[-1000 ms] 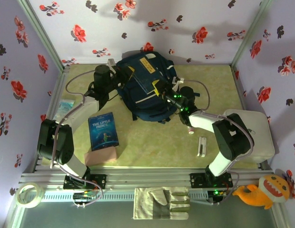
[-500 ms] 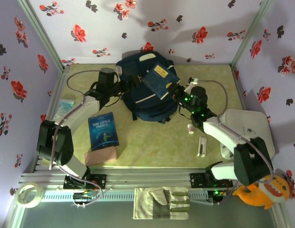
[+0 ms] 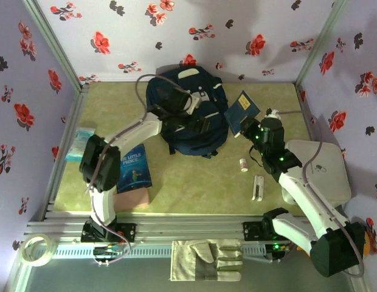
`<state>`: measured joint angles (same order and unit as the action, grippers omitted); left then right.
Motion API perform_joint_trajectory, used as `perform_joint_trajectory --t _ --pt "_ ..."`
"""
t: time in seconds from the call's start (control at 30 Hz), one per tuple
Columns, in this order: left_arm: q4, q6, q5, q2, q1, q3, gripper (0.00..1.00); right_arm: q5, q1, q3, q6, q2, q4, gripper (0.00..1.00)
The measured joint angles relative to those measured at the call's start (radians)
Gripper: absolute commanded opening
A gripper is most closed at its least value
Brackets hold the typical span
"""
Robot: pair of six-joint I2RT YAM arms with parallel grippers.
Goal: Pack books, pencil case, and school supplies into a backpack
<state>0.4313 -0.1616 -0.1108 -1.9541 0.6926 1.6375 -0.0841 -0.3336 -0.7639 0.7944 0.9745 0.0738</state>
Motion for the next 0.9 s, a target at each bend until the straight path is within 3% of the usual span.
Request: perform_joint_trajectory --t 0.3,0.73,0.9 --pt "0.183 0.185 0.171 -0.231 0.067 0.231 0.71 -0.015 0.003 0.003 -0.003 -0.002 0.046 0.16" --pt "0.294 0.238 0.234 -0.351 0.069 0.377 0.43 -0.018 0.007 0.024 -0.002 -0.006 0.055 0.17" --pt "0.304 0.241 0.236 -0.354 0.079 0.389 0.23 -0.018 0.007 0.029 -0.002 -0.006 0.055 0.17"
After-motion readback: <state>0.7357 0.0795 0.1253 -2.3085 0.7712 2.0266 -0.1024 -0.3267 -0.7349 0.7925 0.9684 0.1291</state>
